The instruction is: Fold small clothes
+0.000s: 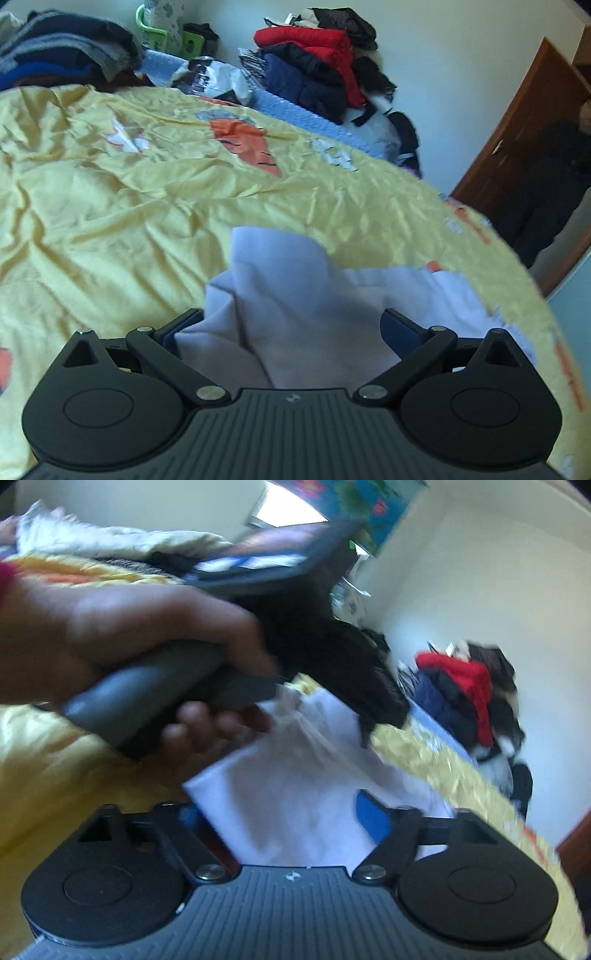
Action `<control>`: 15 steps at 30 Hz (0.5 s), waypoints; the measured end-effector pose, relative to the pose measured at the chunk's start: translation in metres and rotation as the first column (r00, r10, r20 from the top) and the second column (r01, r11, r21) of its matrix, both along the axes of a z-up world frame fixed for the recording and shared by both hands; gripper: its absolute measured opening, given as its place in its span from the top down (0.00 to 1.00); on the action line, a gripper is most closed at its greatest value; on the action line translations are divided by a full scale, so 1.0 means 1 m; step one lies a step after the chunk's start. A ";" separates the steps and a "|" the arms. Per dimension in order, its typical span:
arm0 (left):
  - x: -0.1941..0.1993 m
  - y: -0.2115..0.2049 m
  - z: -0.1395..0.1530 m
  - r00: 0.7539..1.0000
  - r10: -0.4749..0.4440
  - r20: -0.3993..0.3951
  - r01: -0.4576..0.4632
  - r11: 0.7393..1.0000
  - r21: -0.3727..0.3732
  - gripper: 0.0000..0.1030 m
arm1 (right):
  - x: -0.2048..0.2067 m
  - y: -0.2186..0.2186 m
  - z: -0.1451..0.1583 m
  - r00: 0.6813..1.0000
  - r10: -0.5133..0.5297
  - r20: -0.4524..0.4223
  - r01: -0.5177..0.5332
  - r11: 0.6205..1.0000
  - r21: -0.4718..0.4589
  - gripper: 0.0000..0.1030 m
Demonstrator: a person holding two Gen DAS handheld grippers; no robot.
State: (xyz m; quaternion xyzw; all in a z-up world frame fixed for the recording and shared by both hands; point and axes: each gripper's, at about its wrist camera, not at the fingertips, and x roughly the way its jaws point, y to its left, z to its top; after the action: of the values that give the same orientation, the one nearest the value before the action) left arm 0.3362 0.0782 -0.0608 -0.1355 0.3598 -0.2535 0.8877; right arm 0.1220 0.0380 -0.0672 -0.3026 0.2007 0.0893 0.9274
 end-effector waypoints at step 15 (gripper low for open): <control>0.002 0.000 0.012 0.993 0.118 -0.022 -0.116 0.991 0.066 0.91 | -0.008 -0.019 0.017 0.998 0.050 -0.029 -0.044 0.986 0.158 0.91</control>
State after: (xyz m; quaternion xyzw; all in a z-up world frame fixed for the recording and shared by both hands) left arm 0.3377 0.0780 -0.0486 -0.1308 0.3706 -0.1874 0.9003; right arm 0.1137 0.0190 -0.0504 -0.2316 0.2012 0.1318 0.9426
